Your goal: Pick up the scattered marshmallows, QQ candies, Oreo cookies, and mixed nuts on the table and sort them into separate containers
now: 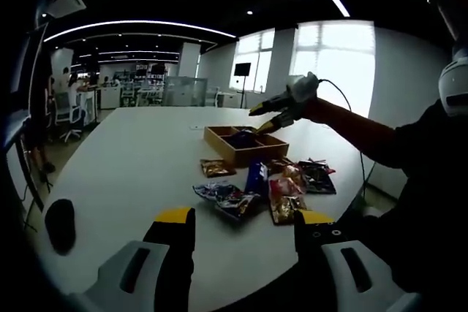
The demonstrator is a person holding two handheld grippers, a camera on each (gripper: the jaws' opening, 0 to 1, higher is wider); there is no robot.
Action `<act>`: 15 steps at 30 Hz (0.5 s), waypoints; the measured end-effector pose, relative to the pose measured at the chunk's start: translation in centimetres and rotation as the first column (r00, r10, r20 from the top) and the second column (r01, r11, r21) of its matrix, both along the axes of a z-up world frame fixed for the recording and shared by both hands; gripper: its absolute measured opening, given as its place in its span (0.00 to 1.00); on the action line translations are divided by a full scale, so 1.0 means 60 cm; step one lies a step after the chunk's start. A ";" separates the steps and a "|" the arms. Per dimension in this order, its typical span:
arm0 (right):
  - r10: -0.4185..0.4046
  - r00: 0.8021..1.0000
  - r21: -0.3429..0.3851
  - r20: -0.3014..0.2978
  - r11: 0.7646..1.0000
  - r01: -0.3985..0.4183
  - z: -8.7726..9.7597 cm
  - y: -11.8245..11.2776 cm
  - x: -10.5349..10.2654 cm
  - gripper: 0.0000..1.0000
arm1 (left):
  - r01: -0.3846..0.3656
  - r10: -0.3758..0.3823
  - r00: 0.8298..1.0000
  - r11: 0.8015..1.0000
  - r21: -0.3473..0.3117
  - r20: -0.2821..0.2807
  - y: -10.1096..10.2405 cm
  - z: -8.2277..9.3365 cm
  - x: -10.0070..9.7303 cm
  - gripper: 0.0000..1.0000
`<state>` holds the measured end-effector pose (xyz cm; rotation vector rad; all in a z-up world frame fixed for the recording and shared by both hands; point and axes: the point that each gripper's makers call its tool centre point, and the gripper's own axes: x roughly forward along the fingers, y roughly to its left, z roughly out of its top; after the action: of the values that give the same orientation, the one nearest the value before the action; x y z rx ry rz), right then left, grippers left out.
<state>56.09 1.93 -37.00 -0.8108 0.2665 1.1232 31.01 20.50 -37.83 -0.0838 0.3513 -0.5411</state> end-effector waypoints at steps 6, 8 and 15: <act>-0.013 1.000 0.032 -0.023 0.999 0.014 -0.002 -0.009 -0.009 0.39 | 0.004 -0.004 1.000 1.000 0.002 -0.004 -0.005 0.001 0.002 0.59; -0.014 0.999 0.051 -0.037 0.999 0.016 -0.001 -0.013 -0.014 0.39 | 0.004 -0.004 1.000 1.000 0.004 -0.005 -0.005 0.001 0.002 0.59; -0.012 0.997 0.119 -0.083 0.993 0.022 0.002 -0.028 -0.025 0.39 | -0.001 0.001 1.000 1.000 0.006 -0.014 -0.006 -0.001 0.007 0.59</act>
<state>54.58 0.26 -36.85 -0.6566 0.2711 1.1471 31.44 20.16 -37.90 -0.0822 0.3664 -0.5390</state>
